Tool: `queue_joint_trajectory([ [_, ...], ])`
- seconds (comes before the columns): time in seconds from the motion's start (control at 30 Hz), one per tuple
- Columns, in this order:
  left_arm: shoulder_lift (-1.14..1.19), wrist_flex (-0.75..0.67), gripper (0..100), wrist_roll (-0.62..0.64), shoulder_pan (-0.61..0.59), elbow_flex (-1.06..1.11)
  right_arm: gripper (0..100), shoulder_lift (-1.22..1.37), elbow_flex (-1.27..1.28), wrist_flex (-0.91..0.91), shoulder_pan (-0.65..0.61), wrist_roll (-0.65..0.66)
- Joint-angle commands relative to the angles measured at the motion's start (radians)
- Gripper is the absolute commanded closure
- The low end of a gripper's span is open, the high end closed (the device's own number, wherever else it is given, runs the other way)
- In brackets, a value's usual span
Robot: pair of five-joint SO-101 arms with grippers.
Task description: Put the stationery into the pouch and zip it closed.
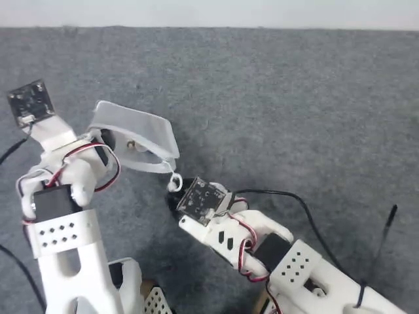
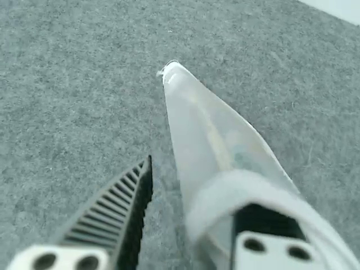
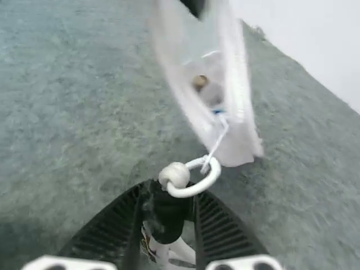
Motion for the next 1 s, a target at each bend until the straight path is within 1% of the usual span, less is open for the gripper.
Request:
queue_joint_trajectory([
  [0.0,-0.008,-0.063,76,0.021,0.018,-0.002,99.3,-0.041,-0.014,0.041,-0.054,0.018],
  [0.17,-0.008,-0.058,76,0.008,0.115,-0.002,99.3,-0.041,-0.012,0.054,-0.087,0.018],
  [0.4,-0.008,-0.058,76,-0.074,0.236,-0.002,99.3,-0.042,-0.014,0.102,-0.133,0.018],
  [0.67,-0.009,-0.061,76,-0.193,0.396,0.047,99.3,-0.042,-0.012,0.102,-0.13,0.018],
  [0.87,-0.009,-0.057,76,-0.213,0.453,0.056,99.3,-0.044,-0.012,0.101,-0.128,0.018],
  [0.97,-0.009,-0.055,75,-0.213,0.463,0.056,99.3,-0.094,-0.008,0.104,-0.127,0.018],
])
